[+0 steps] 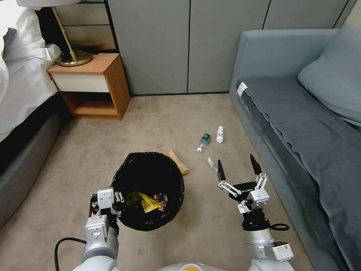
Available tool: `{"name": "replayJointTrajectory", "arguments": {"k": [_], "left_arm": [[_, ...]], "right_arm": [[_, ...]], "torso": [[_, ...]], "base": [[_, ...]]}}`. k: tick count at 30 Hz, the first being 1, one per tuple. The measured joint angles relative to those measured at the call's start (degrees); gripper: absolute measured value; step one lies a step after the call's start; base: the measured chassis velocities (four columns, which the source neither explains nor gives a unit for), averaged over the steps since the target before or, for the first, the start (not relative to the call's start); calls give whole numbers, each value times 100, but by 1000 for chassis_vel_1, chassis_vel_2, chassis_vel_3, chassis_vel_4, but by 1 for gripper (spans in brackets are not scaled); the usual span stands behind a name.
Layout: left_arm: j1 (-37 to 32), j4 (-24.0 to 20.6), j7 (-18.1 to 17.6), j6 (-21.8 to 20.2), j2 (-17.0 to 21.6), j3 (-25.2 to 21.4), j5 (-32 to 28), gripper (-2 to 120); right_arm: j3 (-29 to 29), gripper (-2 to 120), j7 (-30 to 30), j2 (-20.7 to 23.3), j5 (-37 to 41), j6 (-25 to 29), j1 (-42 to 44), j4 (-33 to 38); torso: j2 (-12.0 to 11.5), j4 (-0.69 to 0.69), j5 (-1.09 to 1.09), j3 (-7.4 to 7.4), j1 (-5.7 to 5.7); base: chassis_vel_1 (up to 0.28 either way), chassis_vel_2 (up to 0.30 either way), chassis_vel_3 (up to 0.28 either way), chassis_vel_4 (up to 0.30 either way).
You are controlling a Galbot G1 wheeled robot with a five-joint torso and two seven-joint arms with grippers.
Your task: Pick up the trash bin, then pick up the garbage from the floor and place it into the trash bin.
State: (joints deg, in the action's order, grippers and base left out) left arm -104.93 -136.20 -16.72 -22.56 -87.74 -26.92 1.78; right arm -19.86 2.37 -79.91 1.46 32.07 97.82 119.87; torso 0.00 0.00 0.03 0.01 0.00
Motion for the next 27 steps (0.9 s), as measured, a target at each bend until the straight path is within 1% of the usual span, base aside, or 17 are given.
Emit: {"name": "replayJointTrajectory", "arguments": {"k": [2, 3, 6, 12, 22, 24, 27], "left_arm": [[6, -1, 0, 0, -4, 1, 0, 0], [9, -1, 1, 0, -7, 1, 0, 0], [13, -2, 0, 0, -9, 2, 1, 0], [16, -2, 1, 0, -12, 3, 0, 0], [35, -1, -2, -4, -13, 3, 1, 0], [37, 2, -2, -4, -13, 4, 0, 0], [36, 12, -2, -4, -13, 7, 2, 0]], "right_arm": [[6, 100, -1, 0, -6, 0, -2, 0], [11, 100, -1, -1, -9, -2, -8, 0], [15, 100, -1, 3, -11, -6, -26, -3], [49, 100, -26, 10, -8, 21, -49, -14], [57, 100, -71, 53, -2, 6, -204, -48], [48, 100, -67, 72, -10, -45, -273, -87], [45, 100, -4, 138, -53, -314, -554, -318]], "torso": [[0, -1, -4, -1, -1], [0, 1, 0, 0, 0], [0, 0, -5, -1, 0], [0, 0, -2, 1, 1], [1, -1, -3, -1, -1], [1, -1, -3, -1, -1], [1, 0, -3, -1, 0]], "base": [[-256, 232, 241, -240], [-256, 238, 235, -236], [-230, 235, 247, -245], [-162, 186, 140, -172], [10, -11, -7, 16], [0, 0, 0, 0], [0, 0, 0, 0]]}}
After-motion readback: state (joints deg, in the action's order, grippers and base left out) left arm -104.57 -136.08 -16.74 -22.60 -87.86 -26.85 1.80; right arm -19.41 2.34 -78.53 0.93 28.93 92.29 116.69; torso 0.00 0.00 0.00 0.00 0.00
